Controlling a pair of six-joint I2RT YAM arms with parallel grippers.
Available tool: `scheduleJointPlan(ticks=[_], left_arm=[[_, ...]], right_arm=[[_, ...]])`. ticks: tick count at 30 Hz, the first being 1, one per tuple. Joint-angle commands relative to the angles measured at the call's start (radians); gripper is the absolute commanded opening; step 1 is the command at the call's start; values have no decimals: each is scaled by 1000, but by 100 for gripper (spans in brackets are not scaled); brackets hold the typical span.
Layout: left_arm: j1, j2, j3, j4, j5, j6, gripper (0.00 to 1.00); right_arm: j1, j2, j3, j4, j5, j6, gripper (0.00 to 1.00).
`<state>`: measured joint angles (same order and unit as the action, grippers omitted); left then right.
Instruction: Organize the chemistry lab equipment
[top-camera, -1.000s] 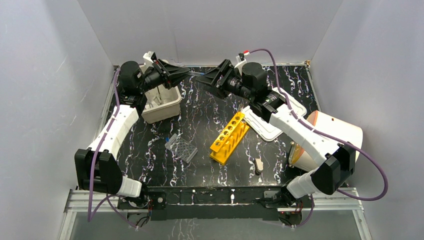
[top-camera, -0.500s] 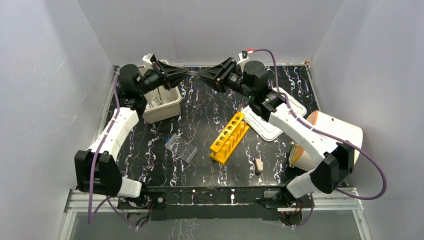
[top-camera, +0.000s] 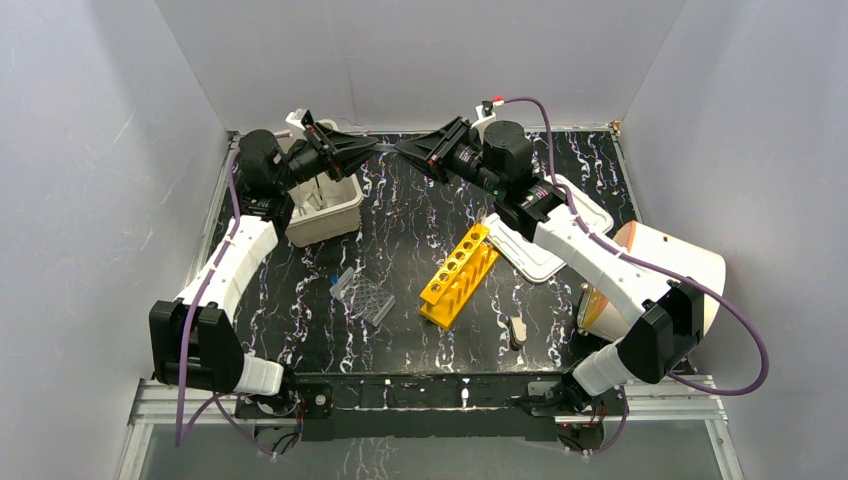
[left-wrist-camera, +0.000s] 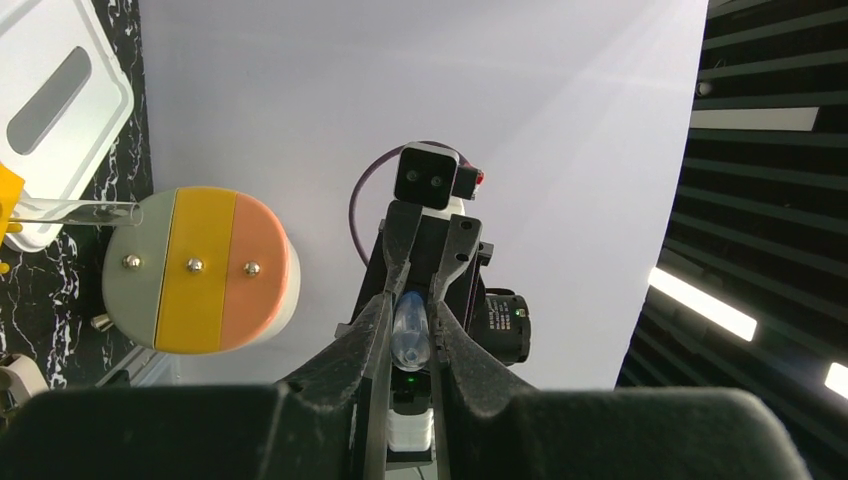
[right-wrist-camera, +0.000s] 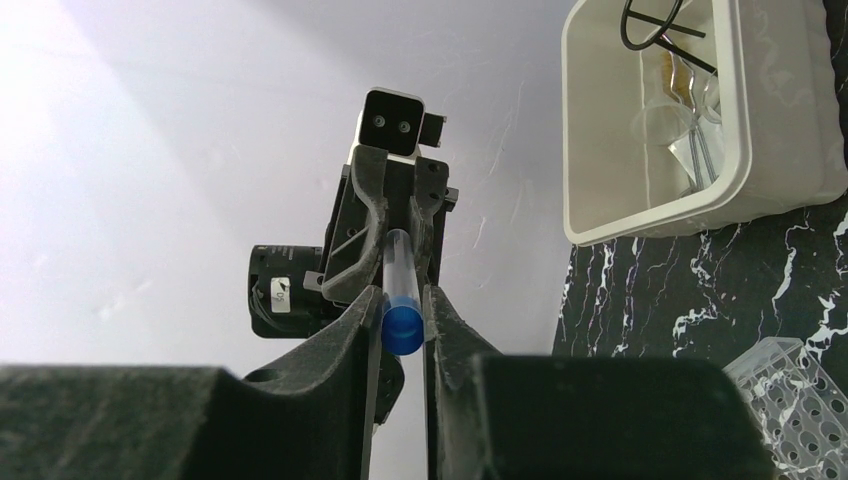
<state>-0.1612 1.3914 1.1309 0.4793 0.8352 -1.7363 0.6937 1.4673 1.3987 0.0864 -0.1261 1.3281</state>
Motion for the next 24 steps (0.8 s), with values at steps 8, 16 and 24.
scheduleJointPlan(ticks=[8, 16, 24], left_arm=[[-3, -62, -4, -33, 20, 62, 50], [81, -85, 107, -714, -146, 611, 84], [143, -102, 312, -1163, -584, 1058, 85]], right_arm=[[-5, -24, 70, 17, 2, -154, 16], [-7, -13, 83, -240, 37, -494, 15], [95, 78, 142, -497, 99, -861, 14]])
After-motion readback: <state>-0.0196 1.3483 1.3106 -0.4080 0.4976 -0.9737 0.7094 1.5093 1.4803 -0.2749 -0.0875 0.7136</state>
